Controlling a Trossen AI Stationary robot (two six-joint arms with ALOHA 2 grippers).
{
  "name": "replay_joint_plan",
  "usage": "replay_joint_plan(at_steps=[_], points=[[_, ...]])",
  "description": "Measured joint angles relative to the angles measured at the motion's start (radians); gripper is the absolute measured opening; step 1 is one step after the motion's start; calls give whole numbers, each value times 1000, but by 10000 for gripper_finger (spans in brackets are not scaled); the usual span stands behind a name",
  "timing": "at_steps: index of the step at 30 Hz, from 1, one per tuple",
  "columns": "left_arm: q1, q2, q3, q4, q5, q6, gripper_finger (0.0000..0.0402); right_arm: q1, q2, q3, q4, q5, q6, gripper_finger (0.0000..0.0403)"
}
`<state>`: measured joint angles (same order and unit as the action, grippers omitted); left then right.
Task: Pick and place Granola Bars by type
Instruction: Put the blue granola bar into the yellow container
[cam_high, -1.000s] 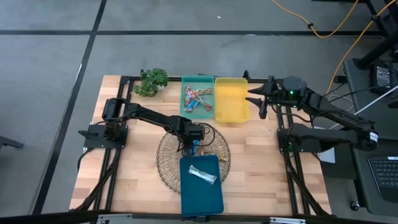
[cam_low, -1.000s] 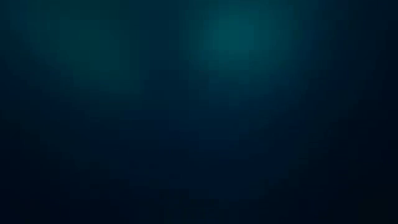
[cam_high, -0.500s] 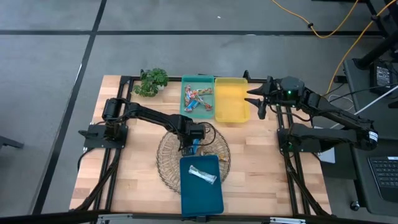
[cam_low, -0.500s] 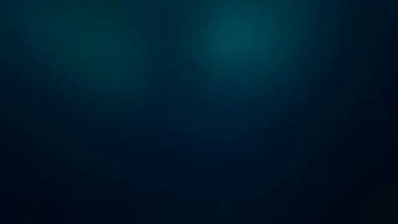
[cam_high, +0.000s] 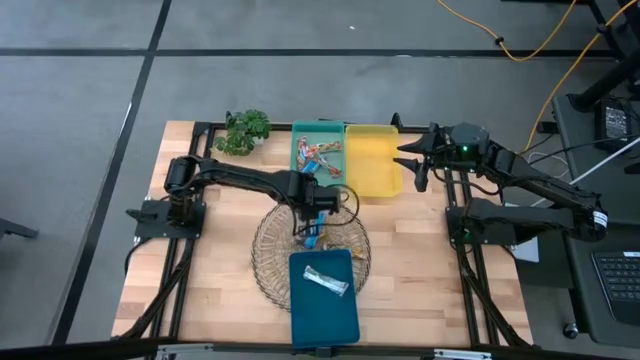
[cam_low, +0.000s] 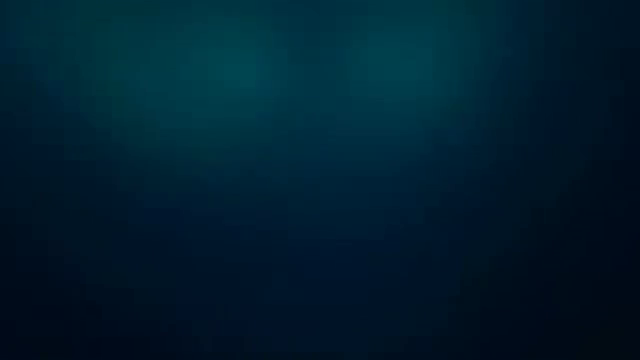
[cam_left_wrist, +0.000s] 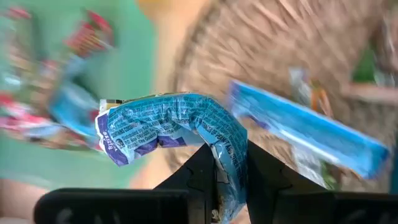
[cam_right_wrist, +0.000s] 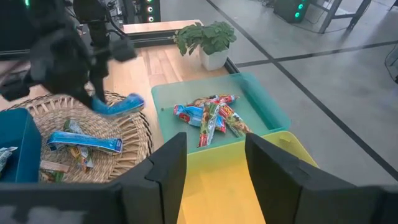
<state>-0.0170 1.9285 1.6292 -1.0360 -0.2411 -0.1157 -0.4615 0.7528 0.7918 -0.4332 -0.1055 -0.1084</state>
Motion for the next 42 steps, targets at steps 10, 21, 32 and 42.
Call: replay_joint_plan(at_steps=[10,21,32,42], points=[[65,0,257,-35,-55,64,55,0,0,0,-14,0,-4,166],[147,-2,520,-27,15,154,56,0,0,0,-72,1,-4,166],[219,-1,542,145,130,226,56,0,0,0,-74,18,1,166],[293,49,543,224,263,258,56,0,-3,0,-76,28,-1,166]])
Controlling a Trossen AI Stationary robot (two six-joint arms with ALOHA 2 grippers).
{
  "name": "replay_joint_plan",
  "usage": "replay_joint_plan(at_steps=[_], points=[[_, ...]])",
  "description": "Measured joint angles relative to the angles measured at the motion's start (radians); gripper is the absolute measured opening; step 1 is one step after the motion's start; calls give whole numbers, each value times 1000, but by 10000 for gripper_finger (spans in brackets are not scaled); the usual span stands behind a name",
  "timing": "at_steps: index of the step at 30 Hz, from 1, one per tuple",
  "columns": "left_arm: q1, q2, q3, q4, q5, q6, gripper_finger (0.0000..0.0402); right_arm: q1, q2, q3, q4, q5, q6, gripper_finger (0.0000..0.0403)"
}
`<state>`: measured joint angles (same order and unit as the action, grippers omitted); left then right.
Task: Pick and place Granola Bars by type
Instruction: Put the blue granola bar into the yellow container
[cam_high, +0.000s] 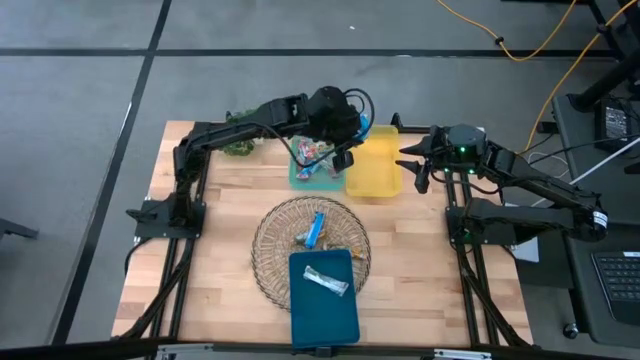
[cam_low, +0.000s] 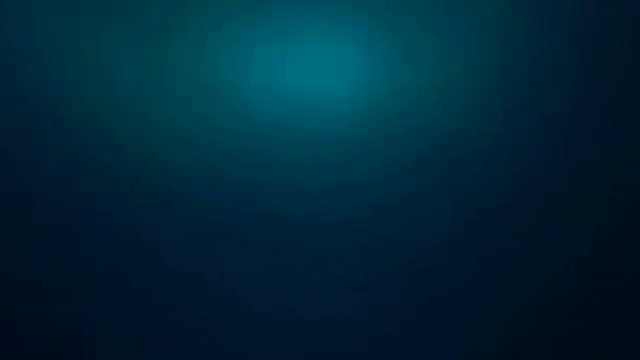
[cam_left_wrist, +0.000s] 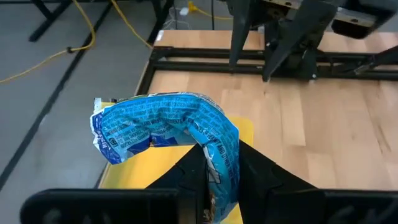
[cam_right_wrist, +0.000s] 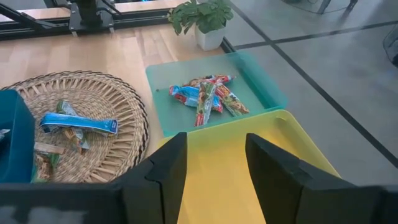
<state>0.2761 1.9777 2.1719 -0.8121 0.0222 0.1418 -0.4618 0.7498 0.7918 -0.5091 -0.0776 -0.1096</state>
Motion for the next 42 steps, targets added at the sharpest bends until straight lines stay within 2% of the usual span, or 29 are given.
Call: replay_joint_plan(at_steps=[12,42], points=[[63,170,0,157,128,2,56,0,0,0,-4,32,0,166],[3,483,-2,234,125,-132,56,0,0,0,-10,33,4,166]])
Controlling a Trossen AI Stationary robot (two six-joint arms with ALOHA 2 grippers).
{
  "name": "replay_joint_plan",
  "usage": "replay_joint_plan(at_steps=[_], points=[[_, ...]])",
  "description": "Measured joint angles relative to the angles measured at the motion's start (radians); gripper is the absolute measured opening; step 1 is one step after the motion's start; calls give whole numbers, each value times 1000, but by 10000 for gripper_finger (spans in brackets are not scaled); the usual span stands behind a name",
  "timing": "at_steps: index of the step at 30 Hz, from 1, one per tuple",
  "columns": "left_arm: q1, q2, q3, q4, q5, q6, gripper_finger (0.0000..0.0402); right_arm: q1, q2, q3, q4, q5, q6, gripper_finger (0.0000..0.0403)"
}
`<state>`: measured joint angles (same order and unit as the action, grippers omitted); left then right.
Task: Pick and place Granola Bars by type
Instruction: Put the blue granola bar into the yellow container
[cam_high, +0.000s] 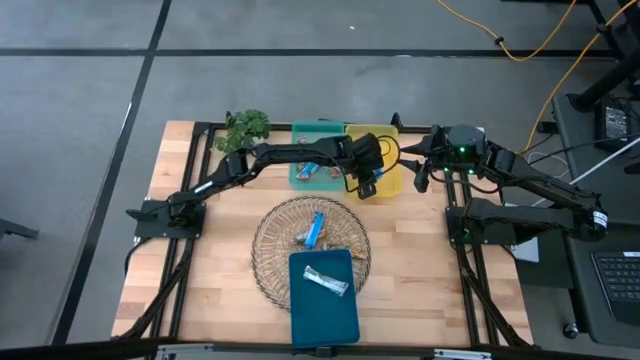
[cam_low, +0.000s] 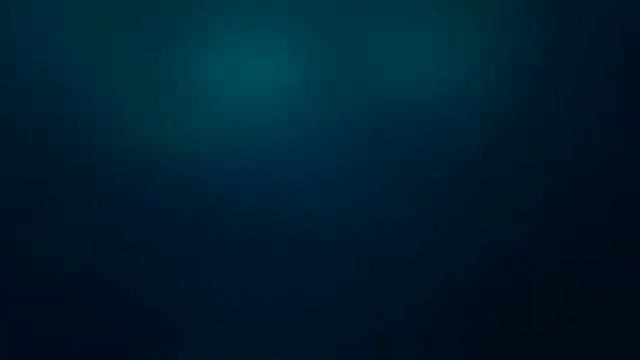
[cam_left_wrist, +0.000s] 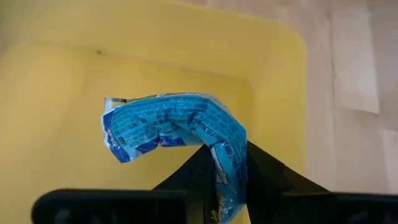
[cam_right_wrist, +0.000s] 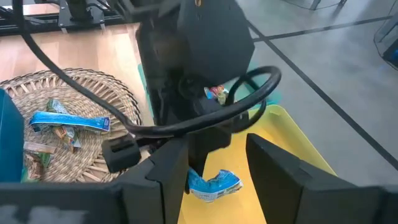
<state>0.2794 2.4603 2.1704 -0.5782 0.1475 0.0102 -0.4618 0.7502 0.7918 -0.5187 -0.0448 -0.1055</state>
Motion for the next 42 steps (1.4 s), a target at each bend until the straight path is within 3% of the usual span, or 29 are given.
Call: replay_joint_plan(at_steps=[12,25,34,42], points=[[3,34,-2,12,-36,-65,63,0,0,0,-2,0,-2,166],[3,27,5,-2,-59,-43,170,0,0,0,-13,0,-2,166],[4,17,185,-188,-50,-49,198,0,0,0,-22,0,-3,166],[2,-126,159,-300,-82,3,189,0,0,0,-40,0,-5,166]])
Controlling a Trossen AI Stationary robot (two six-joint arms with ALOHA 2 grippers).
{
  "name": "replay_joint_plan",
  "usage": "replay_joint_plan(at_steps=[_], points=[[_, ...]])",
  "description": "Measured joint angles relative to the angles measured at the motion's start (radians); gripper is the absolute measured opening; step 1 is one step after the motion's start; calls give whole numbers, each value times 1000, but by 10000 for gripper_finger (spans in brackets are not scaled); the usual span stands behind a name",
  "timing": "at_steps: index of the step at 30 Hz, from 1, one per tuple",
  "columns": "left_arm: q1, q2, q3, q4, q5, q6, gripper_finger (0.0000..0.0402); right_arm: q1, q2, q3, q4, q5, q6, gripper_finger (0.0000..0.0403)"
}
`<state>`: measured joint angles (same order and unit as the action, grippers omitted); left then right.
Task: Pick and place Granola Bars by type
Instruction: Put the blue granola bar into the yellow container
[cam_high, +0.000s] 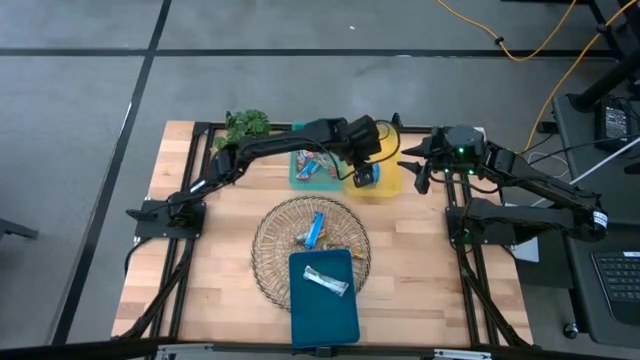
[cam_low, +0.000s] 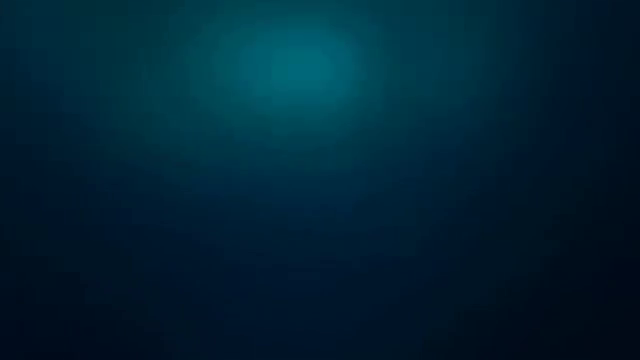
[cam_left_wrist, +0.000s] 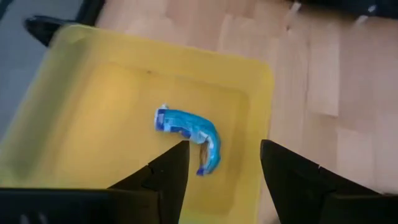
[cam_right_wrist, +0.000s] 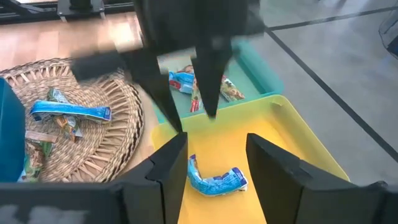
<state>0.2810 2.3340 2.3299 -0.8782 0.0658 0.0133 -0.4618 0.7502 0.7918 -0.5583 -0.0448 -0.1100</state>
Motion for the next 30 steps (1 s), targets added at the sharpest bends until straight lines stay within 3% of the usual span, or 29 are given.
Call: replay_joint_plan(at_steps=[13,21,30], points=[[-49,-169,0,-268,-48,-125,185,0,0,0,-2,-54,-74,166],[-169,-183,0,-433,-133,-264,184,0,0,0,-2,-67,-98,166],[-305,-180,-16,-468,-258,-477,184,0,0,0,-1,-163,-125,166]])
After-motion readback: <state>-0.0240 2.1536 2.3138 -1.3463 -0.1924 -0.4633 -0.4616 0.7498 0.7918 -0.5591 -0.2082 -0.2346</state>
